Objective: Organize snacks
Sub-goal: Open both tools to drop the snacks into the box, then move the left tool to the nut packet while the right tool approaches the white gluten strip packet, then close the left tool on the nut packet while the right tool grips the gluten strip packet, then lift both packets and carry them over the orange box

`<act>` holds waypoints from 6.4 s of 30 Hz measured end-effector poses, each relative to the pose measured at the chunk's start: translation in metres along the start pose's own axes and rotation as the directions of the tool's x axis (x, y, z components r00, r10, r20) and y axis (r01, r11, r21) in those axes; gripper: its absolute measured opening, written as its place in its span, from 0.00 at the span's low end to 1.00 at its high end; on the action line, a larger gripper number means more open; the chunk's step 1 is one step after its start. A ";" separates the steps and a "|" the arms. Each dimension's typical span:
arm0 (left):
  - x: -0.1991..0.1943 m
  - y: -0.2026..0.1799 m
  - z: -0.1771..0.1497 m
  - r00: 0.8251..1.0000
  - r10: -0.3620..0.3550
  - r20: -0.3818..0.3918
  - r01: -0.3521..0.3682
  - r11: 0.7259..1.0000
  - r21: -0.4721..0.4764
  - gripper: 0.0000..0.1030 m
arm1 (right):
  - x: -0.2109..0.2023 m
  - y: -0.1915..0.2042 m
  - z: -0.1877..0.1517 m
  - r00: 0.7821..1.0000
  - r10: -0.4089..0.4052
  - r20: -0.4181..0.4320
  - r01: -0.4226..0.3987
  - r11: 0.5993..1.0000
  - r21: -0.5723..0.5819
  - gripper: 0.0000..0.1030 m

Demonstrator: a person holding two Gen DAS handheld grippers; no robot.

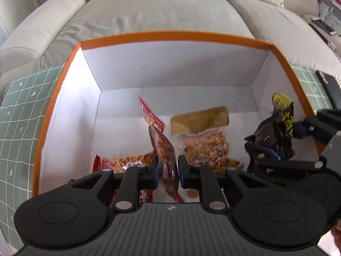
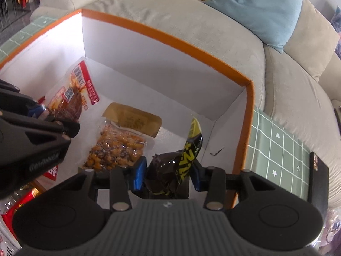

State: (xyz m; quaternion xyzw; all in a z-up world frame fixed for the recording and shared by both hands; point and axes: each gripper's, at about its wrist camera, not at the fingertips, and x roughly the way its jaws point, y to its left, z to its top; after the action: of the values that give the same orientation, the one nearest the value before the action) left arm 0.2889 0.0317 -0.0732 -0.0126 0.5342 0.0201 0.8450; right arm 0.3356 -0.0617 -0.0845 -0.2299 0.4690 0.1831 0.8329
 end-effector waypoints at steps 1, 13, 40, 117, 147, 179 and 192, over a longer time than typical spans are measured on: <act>0.001 0.000 -0.001 1.000 0.003 -0.003 -0.003 1.000 0.007 0.19 | 0.000 0.001 0.000 1.000 -0.002 -0.005 0.002 1.000 -0.003 0.40; -0.010 0.005 -0.007 0.999 0.028 0.024 -0.028 0.999 0.014 0.56 | -0.001 0.001 0.009 0.999 -0.015 -0.043 0.015 1.000 0.000 0.52; -0.121 0.009 -0.048 0.938 0.101 0.332 -0.102 0.995 -0.012 0.79 | -0.100 -0.012 -0.022 0.982 -0.052 0.183 0.027 0.991 0.134 0.78; -0.046 0.093 -0.195 0.983 0.180 -0.039 -0.159 0.937 0.311 0.72 | -0.068 0.140 -0.189 0.964 0.244 0.110 -0.250 0.967 0.047 0.91; -0.052 0.072 -0.217 0.998 0.026 -0.049 -0.021 0.995 0.101 0.64 | -0.086 0.168 -0.192 0.947 0.283 0.152 -0.236 0.933 -0.270 0.92; -0.072 0.076 -0.217 1.000 -0.001 0.004 0.001 1.000 -0.029 0.43 | -0.106 0.128 -0.185 0.915 0.369 0.162 -0.380 0.924 0.041 0.52; -0.116 0.061 -0.187 0.989 -0.019 0.147 0.022 1.000 -0.015 0.42 | -0.143 0.092 -0.166 0.908 0.293 0.299 -0.342 0.932 0.124 0.51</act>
State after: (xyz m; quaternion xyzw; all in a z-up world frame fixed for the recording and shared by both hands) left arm 0.0675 0.0822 -0.0487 -0.0234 0.4702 0.0167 0.8821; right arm 0.1016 -0.0904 -0.0558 -0.0490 0.3937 0.3050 0.8658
